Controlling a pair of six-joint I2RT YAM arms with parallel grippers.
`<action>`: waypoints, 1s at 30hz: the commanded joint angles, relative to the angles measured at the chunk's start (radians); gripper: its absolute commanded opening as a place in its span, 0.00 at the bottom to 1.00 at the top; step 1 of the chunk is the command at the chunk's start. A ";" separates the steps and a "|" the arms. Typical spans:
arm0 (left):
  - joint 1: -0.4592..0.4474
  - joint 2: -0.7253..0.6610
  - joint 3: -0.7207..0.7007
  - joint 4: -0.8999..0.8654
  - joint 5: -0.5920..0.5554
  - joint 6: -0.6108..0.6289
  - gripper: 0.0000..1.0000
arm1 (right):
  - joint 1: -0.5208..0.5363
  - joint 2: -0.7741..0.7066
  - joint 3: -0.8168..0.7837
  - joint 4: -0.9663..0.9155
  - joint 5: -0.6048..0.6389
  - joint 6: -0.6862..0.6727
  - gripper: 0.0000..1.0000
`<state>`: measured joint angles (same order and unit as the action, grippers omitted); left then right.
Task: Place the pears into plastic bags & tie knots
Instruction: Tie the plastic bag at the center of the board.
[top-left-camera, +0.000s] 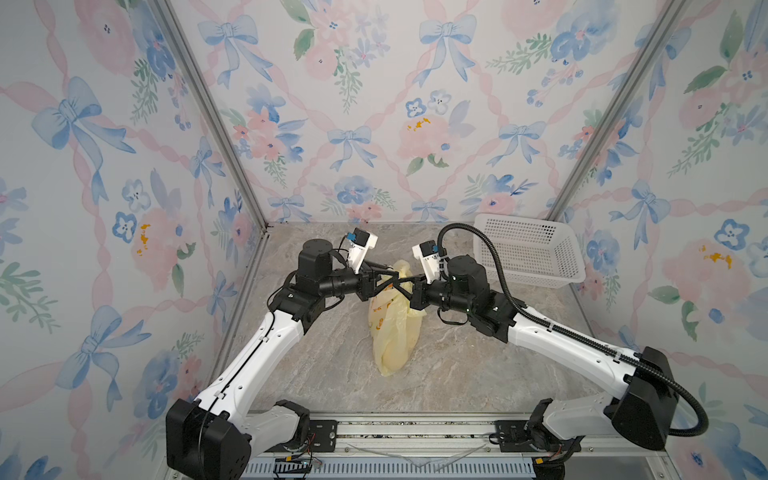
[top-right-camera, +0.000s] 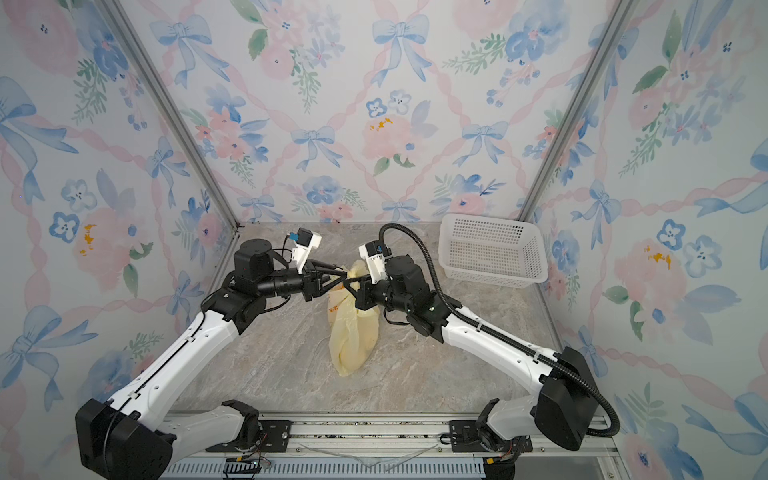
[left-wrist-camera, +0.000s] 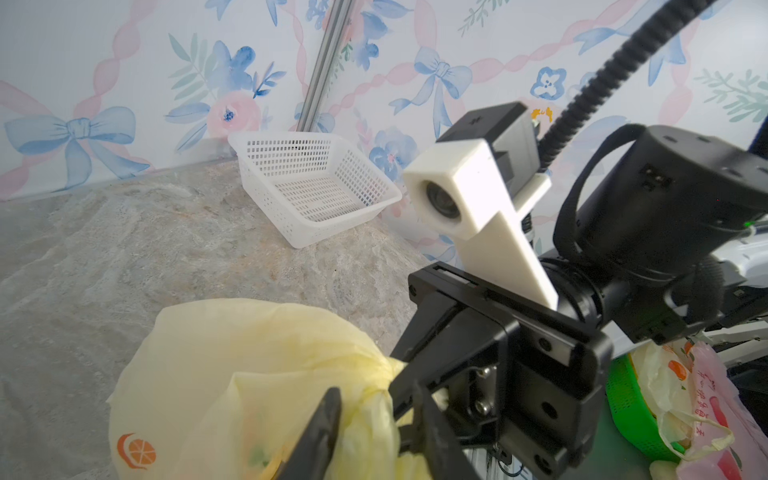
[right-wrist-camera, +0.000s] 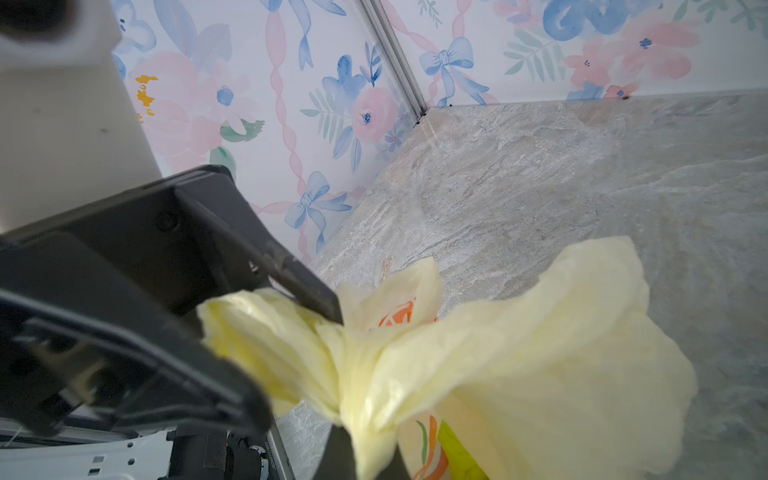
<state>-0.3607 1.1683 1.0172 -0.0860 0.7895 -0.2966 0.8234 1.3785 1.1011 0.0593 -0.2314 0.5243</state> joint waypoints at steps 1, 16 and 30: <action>-0.004 -0.009 -0.006 -0.011 -0.029 0.030 0.02 | -0.006 -0.061 -0.004 -0.031 -0.011 0.008 0.10; -0.001 0.018 0.029 -0.032 -0.054 0.028 0.00 | 0.013 -0.241 -0.207 -0.139 -0.092 0.054 0.27; 0.187 0.133 0.051 -0.283 -0.739 0.048 0.00 | -0.033 -0.364 -0.434 -0.611 0.151 0.154 0.00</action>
<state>-0.2577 1.2629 1.0679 -0.3229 0.3550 -0.2543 0.8112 1.0676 0.7563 -0.2752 -0.1459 0.6067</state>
